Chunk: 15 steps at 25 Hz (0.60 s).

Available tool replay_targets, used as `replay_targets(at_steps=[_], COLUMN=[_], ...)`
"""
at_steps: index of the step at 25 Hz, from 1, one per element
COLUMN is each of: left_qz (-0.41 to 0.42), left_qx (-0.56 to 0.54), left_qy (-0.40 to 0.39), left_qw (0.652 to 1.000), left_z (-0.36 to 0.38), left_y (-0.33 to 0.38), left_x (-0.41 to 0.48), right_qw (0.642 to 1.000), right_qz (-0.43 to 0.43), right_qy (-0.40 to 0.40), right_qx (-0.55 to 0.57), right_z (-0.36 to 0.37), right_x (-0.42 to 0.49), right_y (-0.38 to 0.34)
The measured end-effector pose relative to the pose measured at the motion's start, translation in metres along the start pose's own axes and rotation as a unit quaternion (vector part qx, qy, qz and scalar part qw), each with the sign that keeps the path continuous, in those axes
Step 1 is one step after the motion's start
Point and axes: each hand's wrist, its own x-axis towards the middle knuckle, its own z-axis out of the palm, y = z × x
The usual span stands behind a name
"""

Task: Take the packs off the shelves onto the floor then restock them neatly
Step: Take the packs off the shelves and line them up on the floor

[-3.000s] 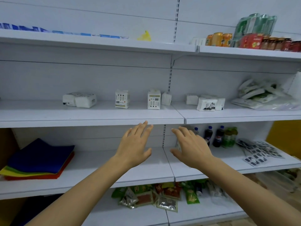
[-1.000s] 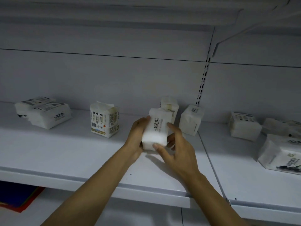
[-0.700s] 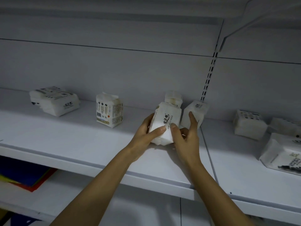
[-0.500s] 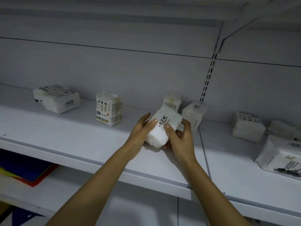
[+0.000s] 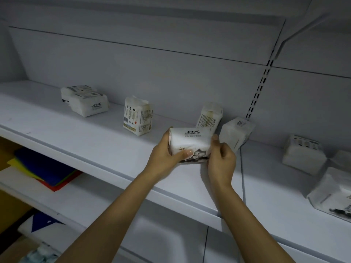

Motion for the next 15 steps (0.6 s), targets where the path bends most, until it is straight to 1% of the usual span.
replay_targets(at_steps=[3,6,9,11,15], left_qz=[-0.008,-0.017,-0.030,-0.021,-0.009], left_qx=[-0.025,-0.042,-0.052,-0.048,-0.033], left_qy=[-0.024,-0.033,-0.031,-0.007,0.046], left_qw=[0.999,0.998,0.998,0.999,0.998], left_z=[-0.001,-0.001,0.000,0.002,0.002], left_y=[-0.004,-0.007,-0.008,-0.003,-0.001], left_x=[0.002,0.004,0.002,0.000,-0.001], right_qw=[1.000,0.999,0.998,0.996,0.995], right_qz=[0.005,0.009,-0.004,-0.007,-0.009], right_qy=[-0.003,-0.029,-0.058,-0.065,-0.061], right_qx=[0.007,0.024,-0.022,-0.059,-0.078], right_z=[0.002,0.005,0.005,0.004,0.004], right_x=[0.002,0.001,0.002,0.005,0.007], right_y=[0.002,0.003,0.008,0.012,0.015])
